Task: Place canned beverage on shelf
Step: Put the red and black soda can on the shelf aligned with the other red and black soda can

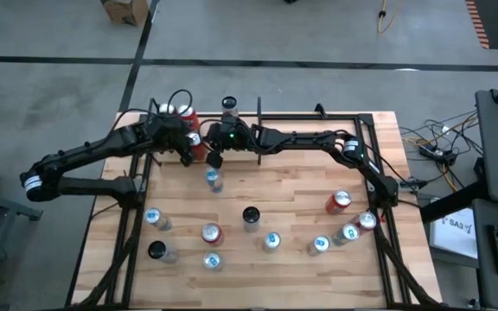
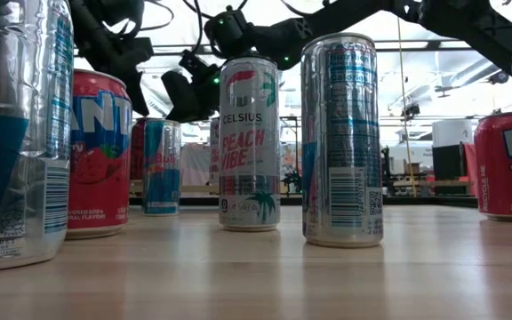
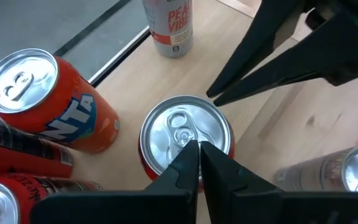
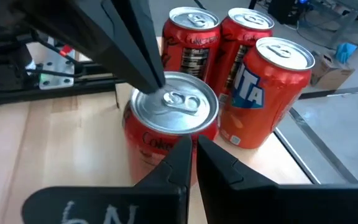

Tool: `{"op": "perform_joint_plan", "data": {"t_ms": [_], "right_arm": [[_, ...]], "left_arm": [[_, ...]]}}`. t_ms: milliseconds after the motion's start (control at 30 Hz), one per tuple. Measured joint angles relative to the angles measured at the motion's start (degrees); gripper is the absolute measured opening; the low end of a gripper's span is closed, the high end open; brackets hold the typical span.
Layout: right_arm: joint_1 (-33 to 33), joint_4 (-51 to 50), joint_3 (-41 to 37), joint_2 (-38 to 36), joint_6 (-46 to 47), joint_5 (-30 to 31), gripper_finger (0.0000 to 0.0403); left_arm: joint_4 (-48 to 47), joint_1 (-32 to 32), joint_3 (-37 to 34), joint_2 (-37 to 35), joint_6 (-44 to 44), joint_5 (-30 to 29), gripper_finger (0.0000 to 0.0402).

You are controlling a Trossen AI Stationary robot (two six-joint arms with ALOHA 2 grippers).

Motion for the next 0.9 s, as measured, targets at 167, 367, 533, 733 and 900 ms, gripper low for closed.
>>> {"op": "perform_joint_plan", "data": {"t_ms": [167,367,533,733,900], "right_arm": [[0.0,-3.1,0.1,-0.4,-0.9,0.0,0.0013],[0.1,-9.4,0.4,-4.1,-1.2,0.0,0.0013],[0.2,-16.5,0.5,-8.2,-4.0,0.5,0.0013],[0.4,-22.3,0.5,-13.9,-5.3,0.5,0.0013],[1.0,-24.8,0.3,-16.1,-5.3,0.5,0.0013]], "left_arm": [[0.0,-0.1,0.2,-1.3,-0.6,-0.1,0.0000],[1.0,-0.4,2.0,-1.7,-0.7,-0.2,0.0000],[2.2,-0.4,2.3,0.0,-0.8,-0.3,0.0000],[3.1,-0.4,2.3,3.2,-0.8,-0.3,0.0000],[3.3,-0.4,2.3,5.6,-1.3,-0.5,0.0000]]}}
